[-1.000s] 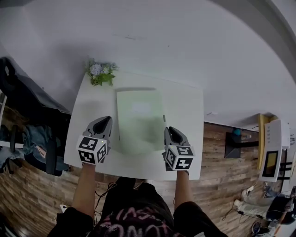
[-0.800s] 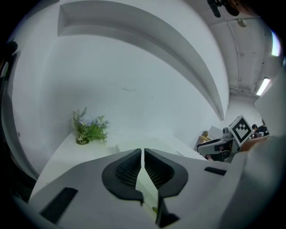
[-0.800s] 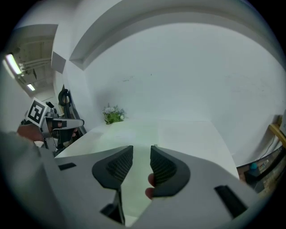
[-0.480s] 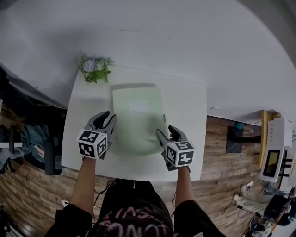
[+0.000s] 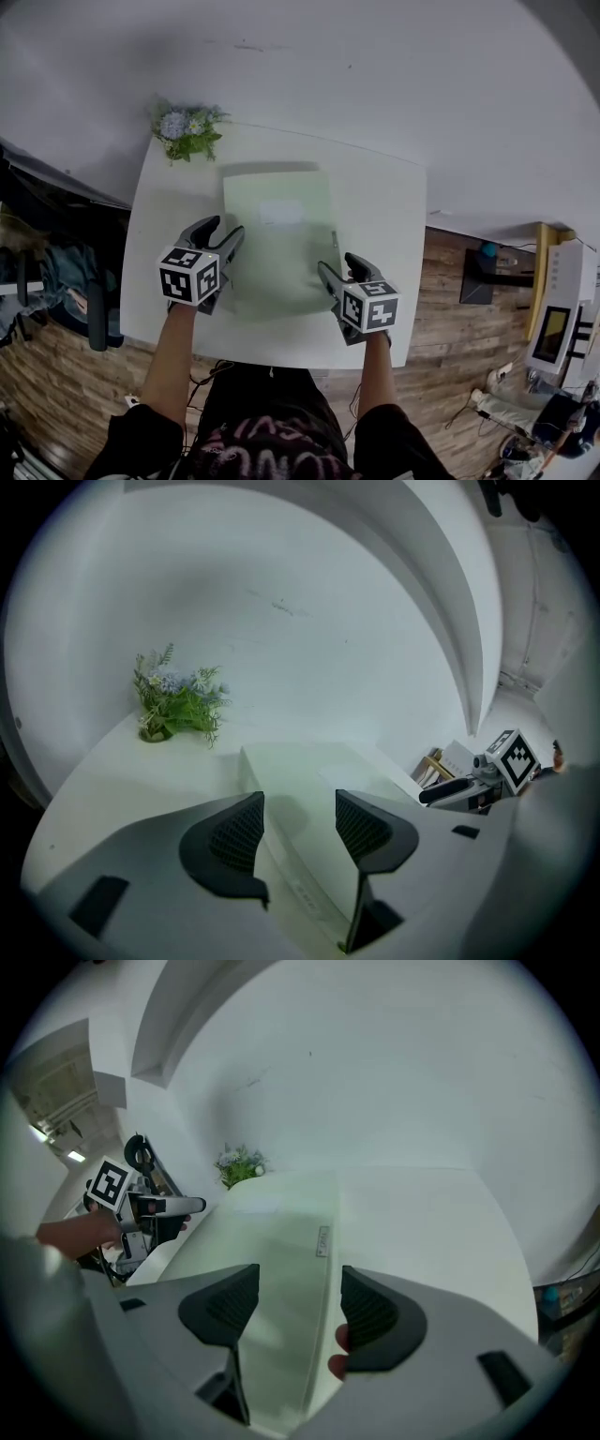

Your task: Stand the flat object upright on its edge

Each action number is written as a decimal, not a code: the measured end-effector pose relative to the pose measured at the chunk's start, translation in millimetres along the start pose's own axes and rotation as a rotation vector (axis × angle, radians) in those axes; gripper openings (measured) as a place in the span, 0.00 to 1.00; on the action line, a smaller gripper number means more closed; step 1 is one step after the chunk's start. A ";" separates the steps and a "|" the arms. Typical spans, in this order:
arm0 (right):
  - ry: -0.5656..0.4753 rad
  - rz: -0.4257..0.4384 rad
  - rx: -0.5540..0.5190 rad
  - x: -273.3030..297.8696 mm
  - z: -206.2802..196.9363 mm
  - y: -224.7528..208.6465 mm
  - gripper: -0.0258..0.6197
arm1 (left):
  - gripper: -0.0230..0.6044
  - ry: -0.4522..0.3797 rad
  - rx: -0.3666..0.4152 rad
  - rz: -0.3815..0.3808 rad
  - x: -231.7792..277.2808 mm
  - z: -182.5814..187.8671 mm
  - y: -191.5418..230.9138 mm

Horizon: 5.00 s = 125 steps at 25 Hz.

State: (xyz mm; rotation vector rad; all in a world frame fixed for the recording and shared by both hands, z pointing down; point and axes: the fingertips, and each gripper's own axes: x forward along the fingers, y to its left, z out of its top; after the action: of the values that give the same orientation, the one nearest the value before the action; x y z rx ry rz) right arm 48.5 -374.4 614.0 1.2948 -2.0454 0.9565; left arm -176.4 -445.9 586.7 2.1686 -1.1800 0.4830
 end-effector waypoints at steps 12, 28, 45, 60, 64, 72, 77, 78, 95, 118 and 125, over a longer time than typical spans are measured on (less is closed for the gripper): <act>0.100 0.074 0.069 12.2 -13.0 0.1 0.44 | 0.46 0.043 -0.065 -0.018 15.8 -8.8 4.2; 0.163 0.105 0.111 18.5 -17.2 -0.4 0.44 | 0.47 0.064 -0.120 -0.027 28.5 -19.5 7.0; 0.077 0.063 0.076 12.2 -14.3 3.6 0.45 | 0.46 0.009 -0.011 -0.010 22.4 -2.7 -3.5; -0.080 0.018 0.016 -2.4 6.3 20.6 0.45 | 0.46 -0.141 0.149 -0.037 -3.7 39.9 -13.8; -0.127 0.008 -0.018 -5.2 15.3 25.2 0.45 | 0.46 -0.200 0.199 -0.029 -14.1 52.9 -17.1; -0.218 0.005 -0.073 -11.2 27.9 26.0 0.45 | 0.46 -0.304 0.261 -0.015 -26.1 68.7 -25.8; -0.276 0.007 -0.111 -16.0 32.7 25.4 0.45 | 0.46 -0.371 0.305 -0.002 -35.6 75.4 -34.2; -0.291 0.006 -0.120 -17.7 33.5 25.5 0.45 | 0.46 -0.388 0.317 0.000 -38.8 76.8 -36.9; -0.513 -0.053 -0.259 -64.7 9.0 38.4 0.45 | 0.46 -0.636 0.551 0.058 -111.0 64.3 -100.3; -0.582 -0.071 -0.318 -99.4 -42.2 55.6 0.43 | 0.46 -0.684 0.607 0.126 -165.5 5.6 -137.4; -0.571 -0.073 -0.330 -101.5 -50.5 59.3 0.43 | 0.46 -0.659 0.616 0.134 -170.8 -3.1 -138.5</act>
State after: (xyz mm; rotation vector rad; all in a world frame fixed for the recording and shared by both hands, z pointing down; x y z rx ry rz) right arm 37.9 -262.7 552.6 1.5604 -2.4146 0.1986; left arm -150.9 -281.0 443.5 2.9229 -1.6953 0.1896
